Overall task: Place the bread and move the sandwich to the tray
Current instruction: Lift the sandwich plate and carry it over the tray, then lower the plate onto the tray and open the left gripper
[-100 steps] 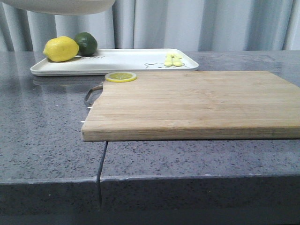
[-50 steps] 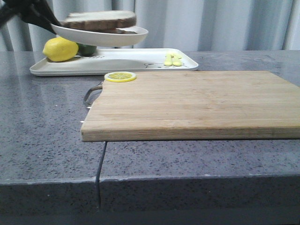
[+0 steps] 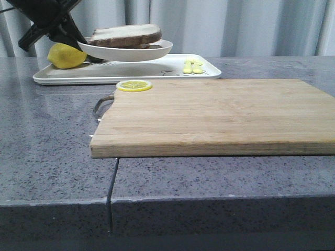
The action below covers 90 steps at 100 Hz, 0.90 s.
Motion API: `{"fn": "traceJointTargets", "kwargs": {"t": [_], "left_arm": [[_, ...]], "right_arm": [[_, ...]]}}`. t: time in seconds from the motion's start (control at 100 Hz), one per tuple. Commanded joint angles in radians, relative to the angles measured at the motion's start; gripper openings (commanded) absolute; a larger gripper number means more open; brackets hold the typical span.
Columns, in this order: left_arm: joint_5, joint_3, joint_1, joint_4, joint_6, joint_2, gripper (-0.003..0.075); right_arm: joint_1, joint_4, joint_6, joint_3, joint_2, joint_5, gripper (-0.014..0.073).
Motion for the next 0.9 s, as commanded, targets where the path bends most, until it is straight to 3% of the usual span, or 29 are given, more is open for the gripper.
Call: {"fn": "traceJointTargets", "kwargs": {"t": [0.0,0.89], "left_arm": [[-0.04,-0.046,-0.005,-0.076,-0.008,-0.049,-0.0019],[-0.079,-0.046,-0.007,-0.115,-0.008,0.013,-0.0019]], "right_arm": [[-0.008,0.002,0.0,-0.028,0.001,-0.071,0.0335],[-0.008,0.002,0.0,-0.028,0.001,-0.071,0.0335]]}}
